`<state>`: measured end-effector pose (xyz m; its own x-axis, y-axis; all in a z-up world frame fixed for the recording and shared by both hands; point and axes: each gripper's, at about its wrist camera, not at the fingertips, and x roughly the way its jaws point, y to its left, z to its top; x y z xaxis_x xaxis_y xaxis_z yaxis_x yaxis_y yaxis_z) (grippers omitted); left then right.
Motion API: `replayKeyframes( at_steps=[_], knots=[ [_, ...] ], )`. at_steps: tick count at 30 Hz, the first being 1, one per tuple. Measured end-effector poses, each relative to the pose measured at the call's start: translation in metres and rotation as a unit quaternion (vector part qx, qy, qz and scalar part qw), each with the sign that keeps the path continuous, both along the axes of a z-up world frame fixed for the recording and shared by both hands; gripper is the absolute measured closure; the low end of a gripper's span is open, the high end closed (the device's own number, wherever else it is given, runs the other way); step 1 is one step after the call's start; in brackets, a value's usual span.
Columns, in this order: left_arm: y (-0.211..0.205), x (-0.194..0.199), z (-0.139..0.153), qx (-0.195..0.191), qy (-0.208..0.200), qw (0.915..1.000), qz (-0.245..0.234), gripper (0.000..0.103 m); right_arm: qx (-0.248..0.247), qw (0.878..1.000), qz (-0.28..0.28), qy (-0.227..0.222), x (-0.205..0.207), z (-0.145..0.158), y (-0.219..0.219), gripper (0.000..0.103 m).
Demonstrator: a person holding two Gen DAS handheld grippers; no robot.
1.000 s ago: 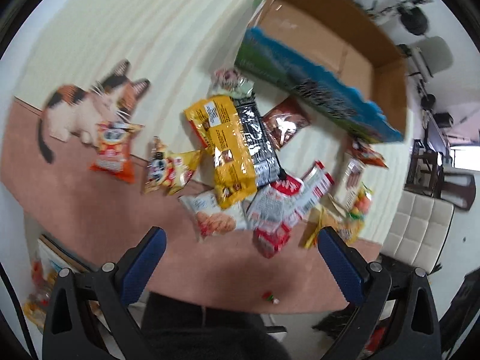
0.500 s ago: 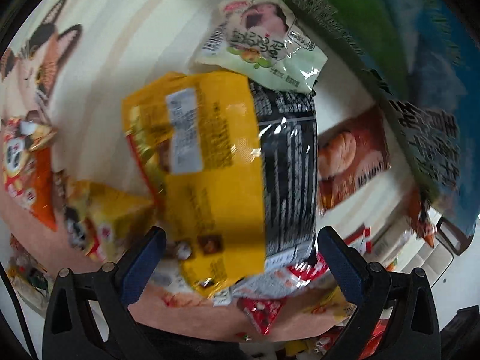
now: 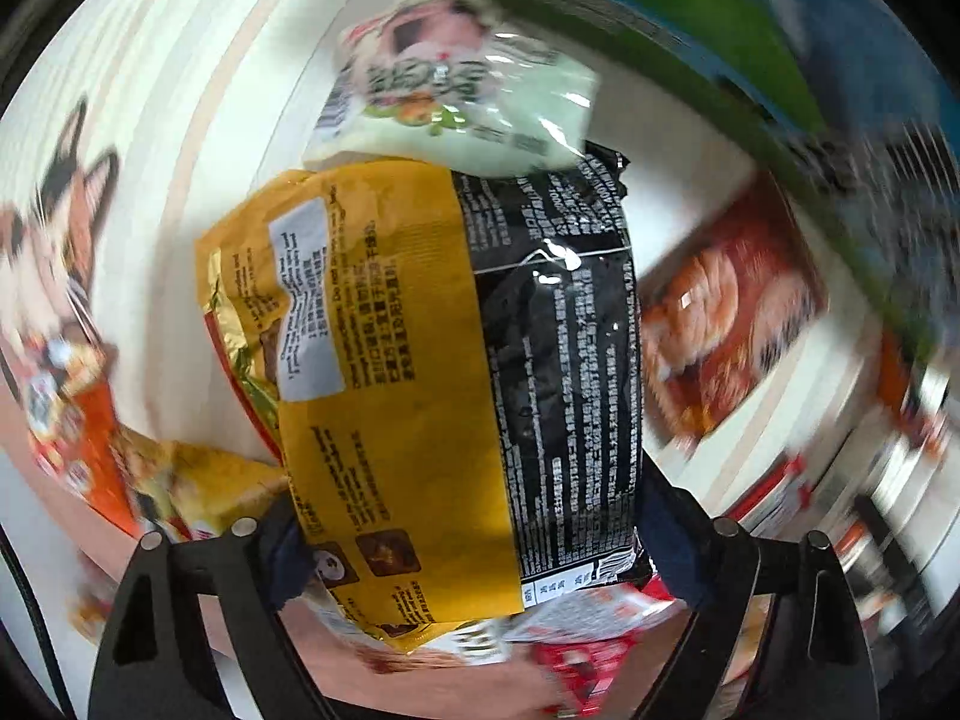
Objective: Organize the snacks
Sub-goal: 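Grasp the yellow-black bag with the left tool while the right tool grasps the Franzzi wafer pack, then carry both packs over the box and release them inside with both tools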
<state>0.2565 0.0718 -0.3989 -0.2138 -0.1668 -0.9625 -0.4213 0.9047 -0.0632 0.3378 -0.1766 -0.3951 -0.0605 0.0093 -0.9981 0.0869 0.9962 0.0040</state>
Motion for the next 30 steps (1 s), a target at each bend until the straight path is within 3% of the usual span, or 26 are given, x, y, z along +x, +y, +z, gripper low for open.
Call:
replayKeyframes(
  at_steps=[3,9,12,16,17,22,25,30],
  knots=[
    [-0.002,-0.008,-0.002,0.025,-0.002,0.998,-0.058,0.012,-0.002,1.0,0.009,0.002,0.002,-0.002,0.004,0.004],
    [0.017,-0.01,-0.014,0.011,0.004,0.9998,-0.018,0.01,-0.013,1.0,0.027,0.001,0.001,-0.008,0.017,0.007],
    [0.025,-0.014,-0.015,0.017,-0.005,0.9998,-0.001,0.014,-0.031,0.999,0.045,-0.002,0.0,-0.009,0.022,0.019],
    [0.023,-0.026,-0.012,0.038,-0.021,0.999,-0.009,0.017,-0.017,0.999,0.048,-0.01,-0.006,-0.006,0.018,0.031],
    [0.02,-0.029,-0.003,0.045,-0.023,0.9986,-0.014,0.018,-0.005,0.999,0.046,-0.01,-0.004,-0.002,0.015,0.042],
    [0.008,-0.048,0.018,0.071,-0.046,0.9955,-0.043,0.018,0.018,0.999,0.034,0.003,-0.014,0.006,0.004,0.046],
    [-0.003,-0.064,0.035,0.079,-0.06,0.9935,-0.056,0.018,0.047,0.998,0.028,0.002,-0.033,0.022,0.002,0.084],
    [-0.027,-0.1,0.054,0.077,-0.085,0.9909,-0.071,0.018,0.057,0.997,0.056,-0.009,-0.05,0.045,-0.002,0.087]
  ],
)
